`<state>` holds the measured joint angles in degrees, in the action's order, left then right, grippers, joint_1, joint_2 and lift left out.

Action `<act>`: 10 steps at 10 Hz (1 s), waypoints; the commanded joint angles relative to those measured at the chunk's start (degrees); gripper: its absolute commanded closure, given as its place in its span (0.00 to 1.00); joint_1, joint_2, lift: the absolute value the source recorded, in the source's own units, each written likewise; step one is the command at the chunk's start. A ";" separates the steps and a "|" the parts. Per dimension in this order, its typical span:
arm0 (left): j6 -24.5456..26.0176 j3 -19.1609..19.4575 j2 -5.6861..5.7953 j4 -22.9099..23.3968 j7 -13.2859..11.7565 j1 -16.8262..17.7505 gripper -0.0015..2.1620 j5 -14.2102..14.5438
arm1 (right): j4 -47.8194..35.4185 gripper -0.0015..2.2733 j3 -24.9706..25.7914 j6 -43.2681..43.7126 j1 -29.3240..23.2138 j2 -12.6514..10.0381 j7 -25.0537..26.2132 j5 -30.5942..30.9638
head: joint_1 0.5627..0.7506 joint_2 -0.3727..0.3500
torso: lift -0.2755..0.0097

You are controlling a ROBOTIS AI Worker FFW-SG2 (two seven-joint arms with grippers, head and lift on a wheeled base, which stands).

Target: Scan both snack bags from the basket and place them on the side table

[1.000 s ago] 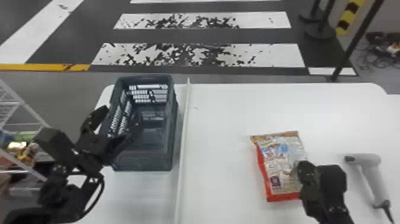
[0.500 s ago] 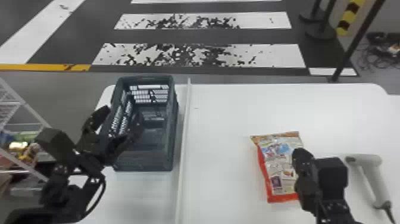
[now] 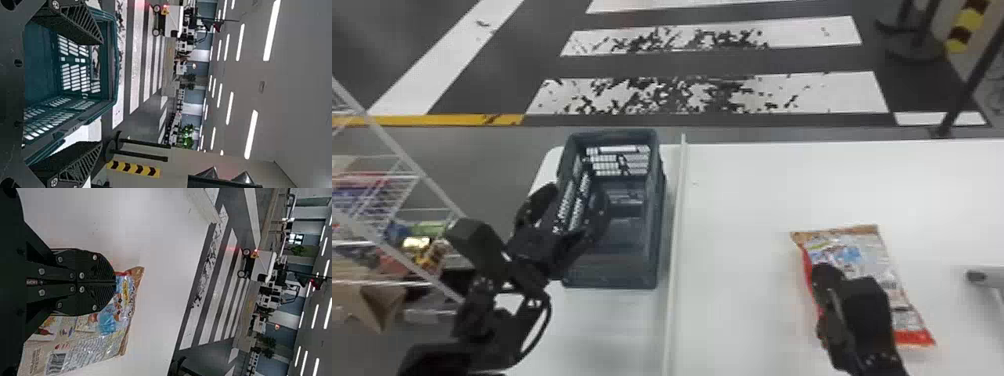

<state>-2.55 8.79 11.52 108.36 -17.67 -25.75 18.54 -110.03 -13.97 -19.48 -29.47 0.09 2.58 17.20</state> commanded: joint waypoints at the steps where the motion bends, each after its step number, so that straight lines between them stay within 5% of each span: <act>1: -0.13 0.00 -0.09 -0.08 0.00 0.00 0.04 0.01 | 1.39 0.99 -2.03 -0.17 1.34 -0.14 -1.17 1.26 | 0.70 0.79 | 0.70; 4: -0.13 0.18 -0.01 -0.16 0.00 0.00 0.04 0.10 | 6.84 0.99 -2.29 -1.23 4.77 -0.14 -1.26 1.96 | 0.70 0.85 | 0.70; 10: -0.30 0.18 -0.01 -0.25 -0.09 -0.09 0.04 0.18 | 10.80 0.99 0.52 -1.58 7.84 -0.14 -1.17 2.13 | 0.70 0.82 | 0.70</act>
<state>-2.82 8.95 11.57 108.10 -17.75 -25.85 18.72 -99.30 -13.76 -20.90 -21.85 0.09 1.41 19.29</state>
